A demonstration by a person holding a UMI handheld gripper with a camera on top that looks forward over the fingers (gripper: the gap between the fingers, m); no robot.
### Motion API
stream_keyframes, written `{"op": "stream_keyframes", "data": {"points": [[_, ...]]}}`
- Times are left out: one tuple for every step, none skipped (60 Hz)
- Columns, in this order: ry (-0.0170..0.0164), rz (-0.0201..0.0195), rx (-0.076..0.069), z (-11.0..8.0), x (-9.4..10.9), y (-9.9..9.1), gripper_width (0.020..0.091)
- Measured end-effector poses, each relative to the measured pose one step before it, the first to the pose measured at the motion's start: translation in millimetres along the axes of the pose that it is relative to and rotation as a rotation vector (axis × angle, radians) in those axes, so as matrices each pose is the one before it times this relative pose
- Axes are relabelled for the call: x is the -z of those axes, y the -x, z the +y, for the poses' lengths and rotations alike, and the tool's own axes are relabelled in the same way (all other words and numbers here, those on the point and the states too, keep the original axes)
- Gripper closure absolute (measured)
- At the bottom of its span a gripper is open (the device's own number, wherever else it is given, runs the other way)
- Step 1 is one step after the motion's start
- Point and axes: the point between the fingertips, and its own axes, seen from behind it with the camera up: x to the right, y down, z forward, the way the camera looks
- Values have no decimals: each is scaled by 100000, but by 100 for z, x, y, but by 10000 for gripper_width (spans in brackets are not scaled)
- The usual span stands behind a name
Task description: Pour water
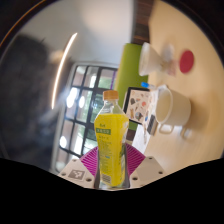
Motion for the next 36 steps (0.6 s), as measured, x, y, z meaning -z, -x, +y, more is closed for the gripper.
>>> {"op": "stream_keyframes", "data": {"points": [[-577, -650, -5906, -216, -5, -51, 762], [-502, -866, -5776, -202, -14, -7, 761], [-396, -993, -5620, -168, -108, -80, 762], [-247, -834, -5446, -171, -20, -21, 762], [-1273, 684, -6181, 748, 1029, 1193, 761], [463, -1175, -3877, -637, -1459, -1190, 760], [-143, -233, -4410, -197, -124, -213, 759], [-346, -108, -4094, -205, -49, -153, 761], [-225, -82, -3295, -116, -90, -194, 760], [-462, 323, -2967, 269, 395, 233, 758], [-173, 15, -2435, -64, 17, -147, 758], [-371, 429, -2374, -14, -609, -284, 760], [101, 333, -2047, -5, -116, -188, 759], [97, 330, -2009, 40, -136, -191, 759], [-67, 201, -2036, 36, -95, -180, 760], [-152, -14, -2234, -26, -68, -97, 761], [-173, 30, -2289, -22, -79, -112, 761], [-146, 222, -2563, 210, 651, 258, 761], [78, 83, -2088, -108, -720, -237, 761], [114, -20, -2111, 95, 1, -62, 762], [-30, -34, -1955, 48, 47, -44, 758], [-1, -49, -1629, 77, 58, -11, 757], [76, 10, -1303, 82, 97, -11, 757], [-108, 214, -1131, 113, 362, 23, 757], [-176, 168, -647, -283, -654, -130, 757], [-124, 162, -457, 19, 4, -23, 759], [-112, 143, -205, 17, 1, 4, 758], [-62, 72, -100, 23, 9, 4, 758], [79, 49, 22, 20, 40, -10, 758], [129, 19, 127, 7, -37, 10, 758], [196, 16, 170, 111, -25, 43, 759], [208, -18, 246, 736, 1257, 54, 759], [606, -90, 259, -271, -1297, -135, 759], [559, -140, 549, 148, -154, 47, 759], [825, -219, 861, 542, 589, 97, 759], [756, -187, 1215, 262, -64, 74, 759]]}}
